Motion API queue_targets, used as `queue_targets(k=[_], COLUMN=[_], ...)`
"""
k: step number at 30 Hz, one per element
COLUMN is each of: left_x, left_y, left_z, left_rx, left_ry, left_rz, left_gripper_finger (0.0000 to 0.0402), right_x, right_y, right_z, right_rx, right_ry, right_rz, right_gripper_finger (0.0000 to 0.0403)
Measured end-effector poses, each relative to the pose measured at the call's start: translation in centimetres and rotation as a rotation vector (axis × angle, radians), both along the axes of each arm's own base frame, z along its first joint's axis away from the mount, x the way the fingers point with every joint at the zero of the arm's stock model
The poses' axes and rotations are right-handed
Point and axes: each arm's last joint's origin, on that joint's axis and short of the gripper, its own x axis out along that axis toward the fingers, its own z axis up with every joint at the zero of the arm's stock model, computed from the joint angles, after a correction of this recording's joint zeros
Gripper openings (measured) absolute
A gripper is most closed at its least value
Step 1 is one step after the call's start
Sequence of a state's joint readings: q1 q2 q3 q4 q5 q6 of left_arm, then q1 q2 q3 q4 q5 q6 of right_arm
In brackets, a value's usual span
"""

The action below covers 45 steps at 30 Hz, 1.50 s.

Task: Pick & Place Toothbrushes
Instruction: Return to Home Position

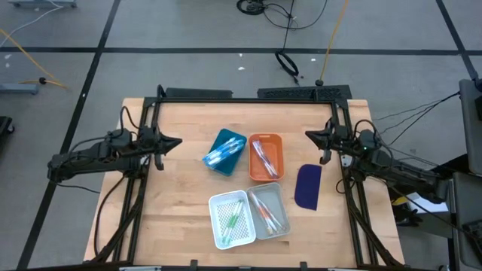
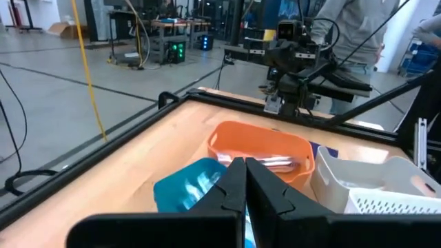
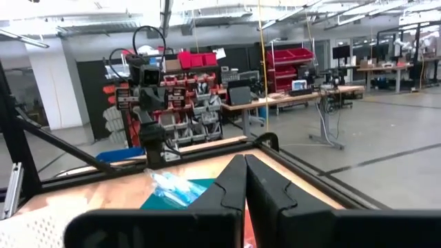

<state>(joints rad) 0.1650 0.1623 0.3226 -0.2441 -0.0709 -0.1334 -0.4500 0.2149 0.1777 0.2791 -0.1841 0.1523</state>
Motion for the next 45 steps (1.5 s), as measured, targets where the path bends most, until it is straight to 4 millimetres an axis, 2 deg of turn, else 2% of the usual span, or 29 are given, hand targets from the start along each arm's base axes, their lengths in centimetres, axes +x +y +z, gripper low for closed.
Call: queue_targets(k=[7,12,18,25,31,39,45], left_x=[-0.5,-0.9,-0.6,-0.5,-0.6,-0.6,-0.6], left_y=[-0.2,-0.3,-0.2,-0.2,-0.2,-0.2,-0.2], left_z=[-1.1,-2.1,-3.2,-4.0,-4.2,-4.2,-4.3], left_rx=[0.019,0.011,0.005,0.019,0.04,0.042,0.051], left_ry=[-0.028,-0.056,-0.034,0.037,0.061,0.068,0.074], left_rz=[-0.033,-0.041,-0.045,-0.048,-0.05,-0.042,-0.043], left_gripper_finger=[0.0002,0.0003,0.0009,0.0004,0.001,0.0009,0.0018], right_x=[-0.3,-0.2,-0.1,-0.1,-0.2,-0.2,-0.2], right_y=[0.1,0.1,0.1,0.1,0.0,0.0,0.0], right_z=[-1.1,-2.4,-3.6,-3.7,-3.5,-3.8,-3.8], right_rx=[0.002,0.058,0.075,0.052,-0.104,-0.077,-0.2], right_ry=[0.003,0.071,0.112,0.107,0.137,0.154,0.192], right_rz=[0.0,0.004,0.006,0.002,-0.048,-0.041,-0.054], right_gripper_finger=[0.0,0.0,0.0,0.0,0.0,0.0,0.0])
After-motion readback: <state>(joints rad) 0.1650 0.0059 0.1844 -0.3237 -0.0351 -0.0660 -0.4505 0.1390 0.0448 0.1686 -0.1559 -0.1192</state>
